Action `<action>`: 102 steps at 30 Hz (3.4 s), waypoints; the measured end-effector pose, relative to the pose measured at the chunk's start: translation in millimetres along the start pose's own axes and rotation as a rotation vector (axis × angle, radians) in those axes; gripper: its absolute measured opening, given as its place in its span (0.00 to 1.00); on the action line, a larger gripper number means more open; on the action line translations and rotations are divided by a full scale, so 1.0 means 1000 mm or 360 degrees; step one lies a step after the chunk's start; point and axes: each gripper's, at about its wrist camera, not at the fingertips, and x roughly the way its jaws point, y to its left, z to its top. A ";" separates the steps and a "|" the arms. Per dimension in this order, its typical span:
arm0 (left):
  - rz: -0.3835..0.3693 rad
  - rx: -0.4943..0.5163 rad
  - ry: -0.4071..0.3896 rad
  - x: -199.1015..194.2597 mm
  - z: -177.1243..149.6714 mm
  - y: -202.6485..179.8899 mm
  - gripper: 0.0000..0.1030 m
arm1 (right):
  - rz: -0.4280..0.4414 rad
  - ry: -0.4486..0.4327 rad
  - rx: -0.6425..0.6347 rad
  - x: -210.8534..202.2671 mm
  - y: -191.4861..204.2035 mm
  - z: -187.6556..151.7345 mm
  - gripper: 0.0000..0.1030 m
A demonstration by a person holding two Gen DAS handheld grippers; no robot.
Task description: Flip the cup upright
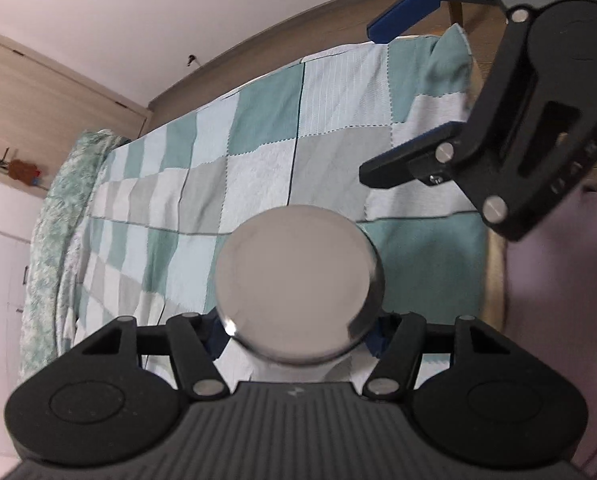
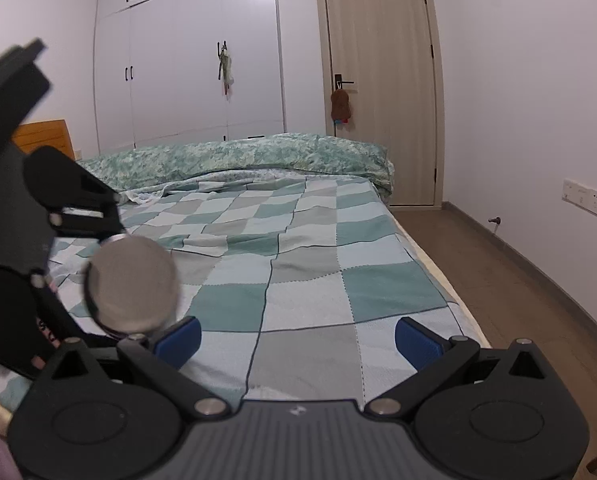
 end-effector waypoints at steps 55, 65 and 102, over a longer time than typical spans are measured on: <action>0.0302 -0.1523 -0.0545 -0.072 -0.139 -0.043 1.00 | 0.0159 0.0141 -0.0940 -0.027 0.073 -0.012 1.00; 0.0403 -0.1813 -0.0537 -0.065 -0.186 -0.050 1.00 | 0.0282 0.0472 -0.1793 0.029 0.136 -0.025 1.00; 0.0280 -0.1940 -0.0635 -0.047 -0.231 -0.036 1.00 | 0.0325 0.1534 0.0213 0.124 0.111 0.026 0.66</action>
